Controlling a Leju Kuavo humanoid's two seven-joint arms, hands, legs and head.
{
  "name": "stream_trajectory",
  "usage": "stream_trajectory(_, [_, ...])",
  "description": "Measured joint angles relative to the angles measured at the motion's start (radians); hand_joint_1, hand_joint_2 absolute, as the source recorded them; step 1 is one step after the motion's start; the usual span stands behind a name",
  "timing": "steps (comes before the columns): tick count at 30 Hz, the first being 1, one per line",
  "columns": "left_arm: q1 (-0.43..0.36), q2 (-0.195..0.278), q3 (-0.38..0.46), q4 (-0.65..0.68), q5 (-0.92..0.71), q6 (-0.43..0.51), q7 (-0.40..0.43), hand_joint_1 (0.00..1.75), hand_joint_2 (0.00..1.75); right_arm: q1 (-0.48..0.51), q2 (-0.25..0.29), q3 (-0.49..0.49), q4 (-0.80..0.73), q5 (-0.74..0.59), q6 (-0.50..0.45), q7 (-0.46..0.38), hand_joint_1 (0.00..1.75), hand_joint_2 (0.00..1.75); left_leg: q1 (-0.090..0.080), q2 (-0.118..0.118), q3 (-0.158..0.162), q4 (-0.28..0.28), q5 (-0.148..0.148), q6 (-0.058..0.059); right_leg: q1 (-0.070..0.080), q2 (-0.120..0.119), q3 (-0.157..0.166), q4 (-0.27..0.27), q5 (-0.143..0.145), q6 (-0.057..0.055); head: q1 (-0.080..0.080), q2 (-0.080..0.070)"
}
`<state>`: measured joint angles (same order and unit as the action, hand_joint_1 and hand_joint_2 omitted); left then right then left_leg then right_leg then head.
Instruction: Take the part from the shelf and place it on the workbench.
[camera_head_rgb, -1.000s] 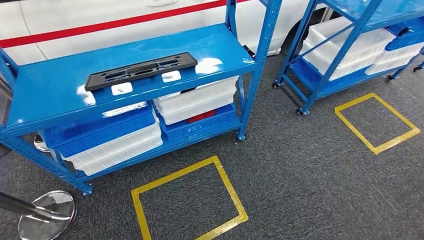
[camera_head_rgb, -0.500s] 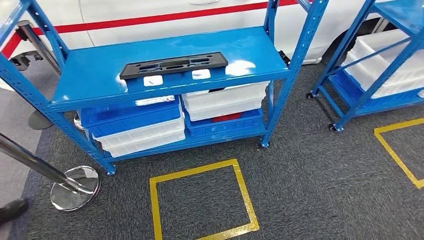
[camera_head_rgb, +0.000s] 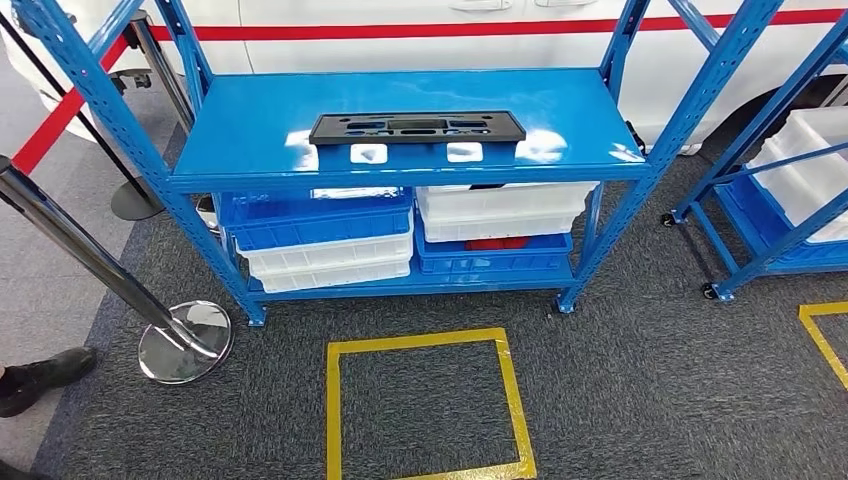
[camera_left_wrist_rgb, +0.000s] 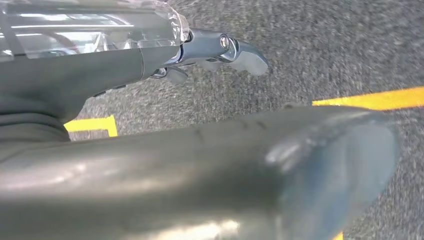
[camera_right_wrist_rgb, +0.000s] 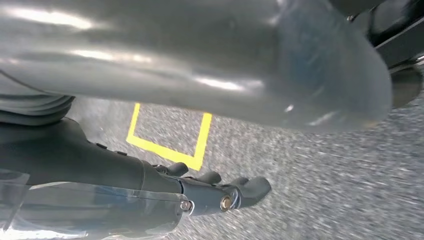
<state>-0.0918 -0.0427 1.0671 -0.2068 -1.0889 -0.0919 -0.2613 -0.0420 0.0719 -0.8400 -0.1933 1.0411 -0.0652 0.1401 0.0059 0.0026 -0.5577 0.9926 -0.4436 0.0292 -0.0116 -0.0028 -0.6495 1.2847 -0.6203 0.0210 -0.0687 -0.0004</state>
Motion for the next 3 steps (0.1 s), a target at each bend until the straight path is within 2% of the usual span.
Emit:
stream_trajectory(1, [0.000, 0.000, 0.002, 0.000, 0.002, 0.000, 0.002, 0.00, 1.75, 0.001, 0.000, -0.006, 0.000, -0.003, 0.000, 0.004, 0.00, 0.87, 0.000, -0.006, 0.001, 0.002, -0.001, -0.001, -0.001, 0.000, 0.016, -0.041, 0.034, 0.000, 0.000, 0.000])
stream_trajectory(2, [0.000, 0.000, 0.003, 0.000, 0.005, 0.001, 0.004, 0.00, 1.75, 0.002, 0.000, -0.011, 0.000, -0.007, -0.001, 0.007, 0.00, 1.31, 0.000, -0.012, 0.001, 0.005, -0.002, -0.003, -0.003, 0.001, 0.047, -0.110, 0.077, -0.002, 0.000, 0.000])
stream_trajectory(3, [0.000, 0.000, 0.004, 0.000, 0.006, 0.001, 0.005, 0.00, 1.75, 0.002, 0.000, -0.013, 0.000, -0.008, -0.001, 0.008, 0.00, 1.75, 0.000, -0.014, 0.002, 0.006, -0.003, -0.004, -0.004, 0.002, 0.065, -0.151, 0.101, -0.002, 0.000, 0.000])
